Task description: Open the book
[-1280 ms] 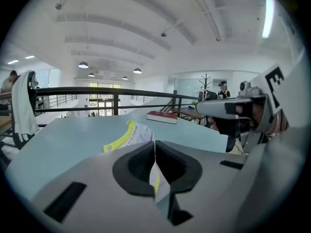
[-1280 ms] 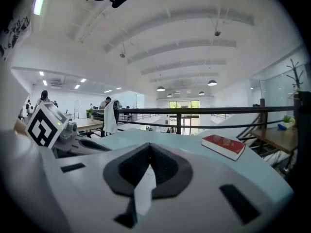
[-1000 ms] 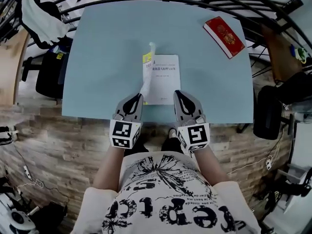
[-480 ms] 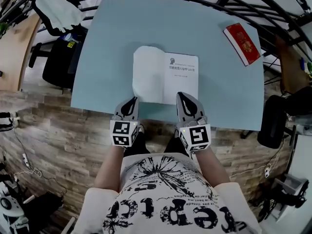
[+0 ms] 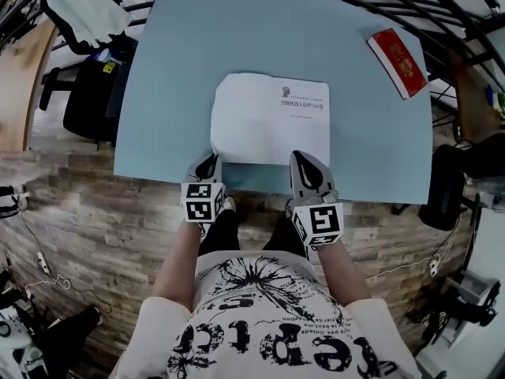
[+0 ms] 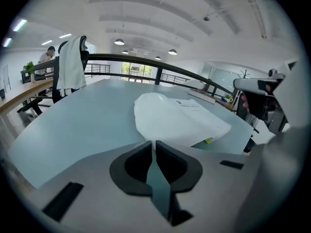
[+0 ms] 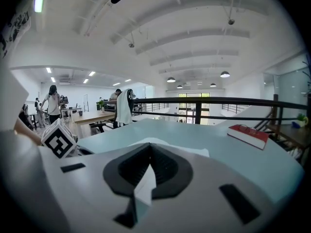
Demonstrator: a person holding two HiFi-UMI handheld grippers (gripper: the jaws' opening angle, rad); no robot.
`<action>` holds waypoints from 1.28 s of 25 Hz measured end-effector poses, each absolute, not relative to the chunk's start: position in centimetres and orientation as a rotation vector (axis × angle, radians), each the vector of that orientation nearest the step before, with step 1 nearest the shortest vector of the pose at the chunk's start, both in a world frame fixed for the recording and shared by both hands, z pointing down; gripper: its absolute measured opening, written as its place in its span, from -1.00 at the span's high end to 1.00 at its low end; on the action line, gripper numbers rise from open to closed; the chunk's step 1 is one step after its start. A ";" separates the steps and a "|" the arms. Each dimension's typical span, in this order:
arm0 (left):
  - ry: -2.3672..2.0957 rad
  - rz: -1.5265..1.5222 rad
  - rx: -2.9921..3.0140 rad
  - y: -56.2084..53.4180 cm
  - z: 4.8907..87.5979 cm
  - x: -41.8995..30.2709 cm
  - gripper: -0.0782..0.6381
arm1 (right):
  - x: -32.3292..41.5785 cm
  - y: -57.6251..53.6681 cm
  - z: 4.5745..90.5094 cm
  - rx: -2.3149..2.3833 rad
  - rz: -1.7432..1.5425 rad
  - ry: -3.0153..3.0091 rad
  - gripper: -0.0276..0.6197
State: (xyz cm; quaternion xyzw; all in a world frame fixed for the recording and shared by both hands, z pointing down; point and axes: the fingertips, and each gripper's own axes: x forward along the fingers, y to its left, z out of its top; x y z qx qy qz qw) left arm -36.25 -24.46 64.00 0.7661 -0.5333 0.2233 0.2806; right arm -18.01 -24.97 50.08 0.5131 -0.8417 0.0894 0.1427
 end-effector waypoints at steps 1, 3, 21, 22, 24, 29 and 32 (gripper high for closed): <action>-1.426 0.592 2.042 -24.5 64.2 -36.3 0.71 | -18.1 -24.9 50.3 1.483 0.262 -2.424 0.88; -1.420 0.566 2.025 -24.4 64.3 -36.4 0.61 | -18.3 -24.8 50.4 1.484 0.264 -2.421 0.88; -1.516 0.205 2.398 -25.5 44.7 -30.5 0.58 | -15.0 -23.7 41.8 1.536 0.064 -2.526 0.88; -1.516 0.194 2.429 -25.5 43.6 -29.9 0.61 | -14.5 -23.6 41.1 1.548 0.046 -2.533 0.88; -1.515 0.165 2.496 -25.2 41.1 -28.7 0.65 | -13.5 -23.6 39.4 1.572 0.004 -2.545 0.88; -1.474 0.112 2.673 -24.6 36.0 -25.0 0.71 | -10.4 -23.6 36.2 1.640 -0.082 -2.554 0.88; -1.436 0.082 2.721 -24.4 34.8 -23.1 0.71 | -8.6 -23.4 35.4 1.677 -0.109 -2.544 0.88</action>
